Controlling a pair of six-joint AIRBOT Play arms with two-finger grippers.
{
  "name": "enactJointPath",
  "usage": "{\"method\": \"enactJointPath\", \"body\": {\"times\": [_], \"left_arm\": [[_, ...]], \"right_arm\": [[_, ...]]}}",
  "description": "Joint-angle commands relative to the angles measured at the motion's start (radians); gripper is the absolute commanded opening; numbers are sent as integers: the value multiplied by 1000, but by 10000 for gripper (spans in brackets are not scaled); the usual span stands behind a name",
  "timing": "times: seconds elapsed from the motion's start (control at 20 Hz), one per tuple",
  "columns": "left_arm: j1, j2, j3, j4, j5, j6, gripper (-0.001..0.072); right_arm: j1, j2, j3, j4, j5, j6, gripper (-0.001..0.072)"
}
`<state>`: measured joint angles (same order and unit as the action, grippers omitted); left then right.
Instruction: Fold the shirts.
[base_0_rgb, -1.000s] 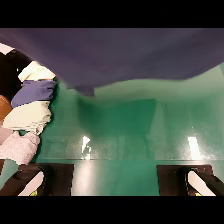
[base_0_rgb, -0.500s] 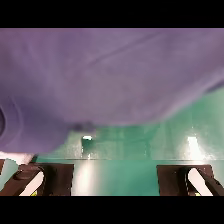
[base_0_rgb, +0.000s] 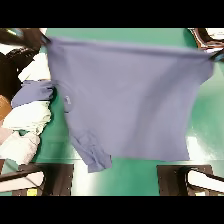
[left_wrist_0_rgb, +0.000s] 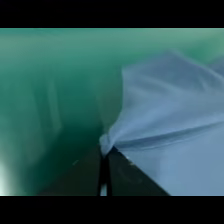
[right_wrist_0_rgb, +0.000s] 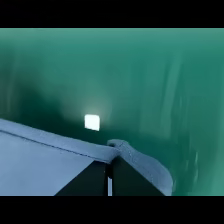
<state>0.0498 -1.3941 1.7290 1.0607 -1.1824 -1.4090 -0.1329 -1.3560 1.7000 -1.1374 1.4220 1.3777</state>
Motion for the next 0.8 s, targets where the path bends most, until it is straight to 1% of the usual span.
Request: {"method": "enactJointPath", "body": {"times": [0.0, 0.05, 0.15, 0.2, 0.3, 0.35, 0.4, 0.45, 0.5, 0.6, 0.7, 0.75], "left_arm": [[0, -235, -39, -31, 74, 34, 25], [0, -279, -39, -47, 130, 34, 25], [0, -330, -39, -63, 225, 41, 25], [0, -344, -39, -63, 254, 56, 25], [2, -352, -39, -60, 275, 56, 27], [6, -352, -36, -60, 275, 55, 138], [11, -349, -34, -60, 271, 47, 459], [24, -346, -32, -63, 252, 38, 628], [42, -346, -14, -62, 195, 22, 603], [90, -346, 24, -61, 44, 19, 602], [148, -346, 20, -49, -125, -34, 602], [165, -340, -9, -43, -180, -43, 602]], "right_arm": [[89, -196, -76, -60, -159, 2, 12], [99, -245, -56, -59, -194, 12, 12], [114, -329, 16, -59, -204, 29, 12], [117, -361, 55, -59, -198, 29, 13], [127, -410, 129, -59, -187, 29, 14], [127, -428, 164, -57, -177, 32, 59], [127, -443, 197, -46, -158, 39, 299], [122, -455, 230, -23, -122, 39, 396], [112, -456, 254, -12, -88, 39, 395], [93, -431, 261, 14, -28, 38, 384], [70, -362, 198, 20, 25, 21, 383], [63, -313, 137, 19, 35, 3, 384]]}}
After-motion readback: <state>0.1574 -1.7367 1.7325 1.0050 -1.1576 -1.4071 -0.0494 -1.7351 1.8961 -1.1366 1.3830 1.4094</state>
